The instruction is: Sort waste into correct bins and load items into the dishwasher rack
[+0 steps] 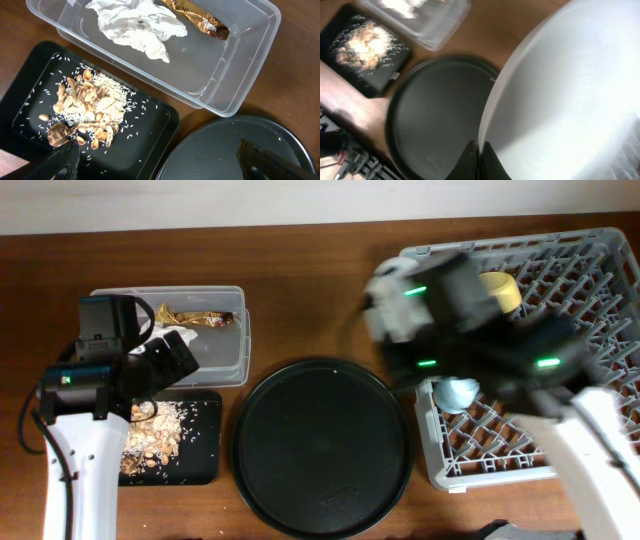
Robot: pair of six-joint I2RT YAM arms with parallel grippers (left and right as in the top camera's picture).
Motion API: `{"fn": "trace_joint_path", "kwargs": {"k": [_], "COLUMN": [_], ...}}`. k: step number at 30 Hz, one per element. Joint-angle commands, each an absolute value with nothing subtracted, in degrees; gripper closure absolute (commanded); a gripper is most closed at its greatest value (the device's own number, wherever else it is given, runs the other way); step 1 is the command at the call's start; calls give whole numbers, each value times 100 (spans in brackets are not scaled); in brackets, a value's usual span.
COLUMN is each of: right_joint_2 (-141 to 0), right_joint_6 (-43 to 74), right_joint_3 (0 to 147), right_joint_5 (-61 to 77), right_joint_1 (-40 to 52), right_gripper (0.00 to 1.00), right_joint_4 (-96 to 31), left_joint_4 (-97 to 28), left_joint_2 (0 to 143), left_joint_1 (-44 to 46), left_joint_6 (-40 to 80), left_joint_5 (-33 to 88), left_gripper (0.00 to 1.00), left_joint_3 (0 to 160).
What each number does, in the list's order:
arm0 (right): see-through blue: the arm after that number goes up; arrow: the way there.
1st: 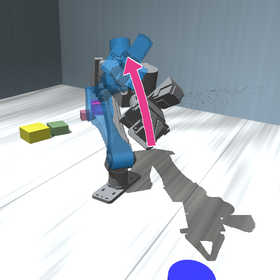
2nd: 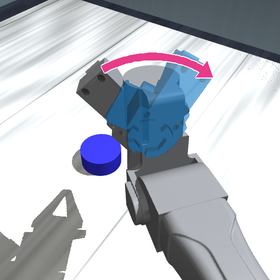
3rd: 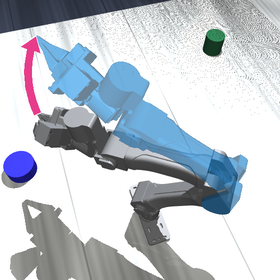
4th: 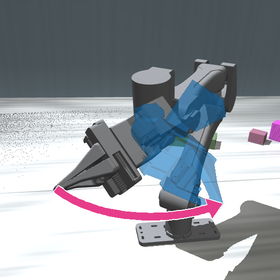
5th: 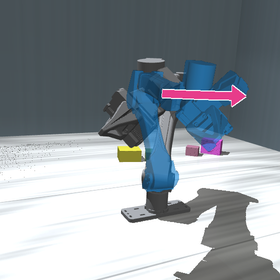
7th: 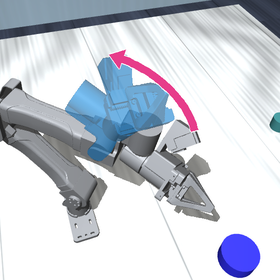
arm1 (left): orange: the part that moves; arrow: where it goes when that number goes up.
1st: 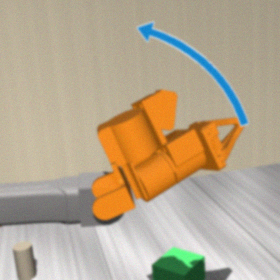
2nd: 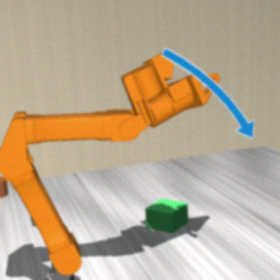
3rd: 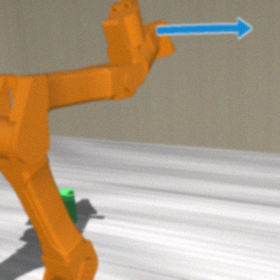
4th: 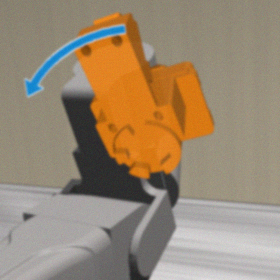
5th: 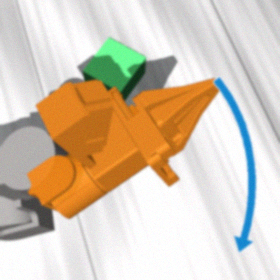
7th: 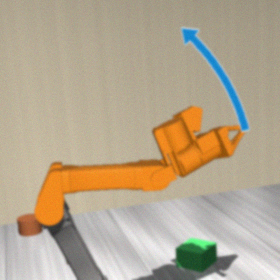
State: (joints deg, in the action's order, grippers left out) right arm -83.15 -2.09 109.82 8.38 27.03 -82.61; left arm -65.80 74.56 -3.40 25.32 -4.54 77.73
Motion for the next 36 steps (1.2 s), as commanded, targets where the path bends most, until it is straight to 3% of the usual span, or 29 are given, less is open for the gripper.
{"fn": "trace_joint_path", "kwargs": {"k": [1,3,6,10,15,16,17,19,20,22,24,27,30,36], "right_joint_2": [-7988,-8300,-9198,-10005,-10593,-10628,-10637,-10637,-10637,-10634,-10632,-10429,-10436,-10473], "right_joint_6": [-1782,-2255,-3022,-3883,-4023,-4005,-4005,-3951,-3336,-1730,-104,-97,-99,-99], "right_joint_3": [10984,10932,10512,9955,9953,9953,9953,9953,9979,10608,12036,13253,13297,13290], "right_joint_5": [3028,4335,5393,5680,5170,5072,5074,5076,5074,4692,2526,2139,2132,2110], "right_joint_1": [178,-1531,-2650,-2674,-2674,-2674,-2674,-2676,-2674,-2663,-2480,-1844,-1374,-1352], "right_gripper": [96,96,96,96,94,78,39,18,3,1,1,1,1,1], "right_joint_4": [-8860,-9317,-9732,-9734,-9535,-9487,-9487,-9461,-9260,-8779,-8591,-8989,-8978,-8978], "left_joint_4": [-6569,-6569,-6569,-6569,-6569,-6569,-6569,-6569,-6569,-6569,-6569,-6569,-6569,-6569], "left_joint_2": [7435,7435,7435,7435,7435,7435,7435,7435,7435,7435,7435,7435,7435,7435], "left_joint_1": [-355,-355,-355,-355,-355,-355,-355,-355,-355,-355,-355,-355,-355,-355], "left_joint_6": [2565,2565,2565,2565,2565,2565,2565,2565,2565,2565,2565,2565,2565,2565], "left_joint_5": [-499,-499,-499,-499,-499,-499,-499,-499,-499,-499,-499,-499,-499,-499], "left_gripper": [1,1,1,1,1,1,1,1,1,1,1,1,1,1], "left_joint_3": [7771,7771,7771,7771,7771,7771,7771,7771,7771,7771,7771,7771,7771,7771]}}
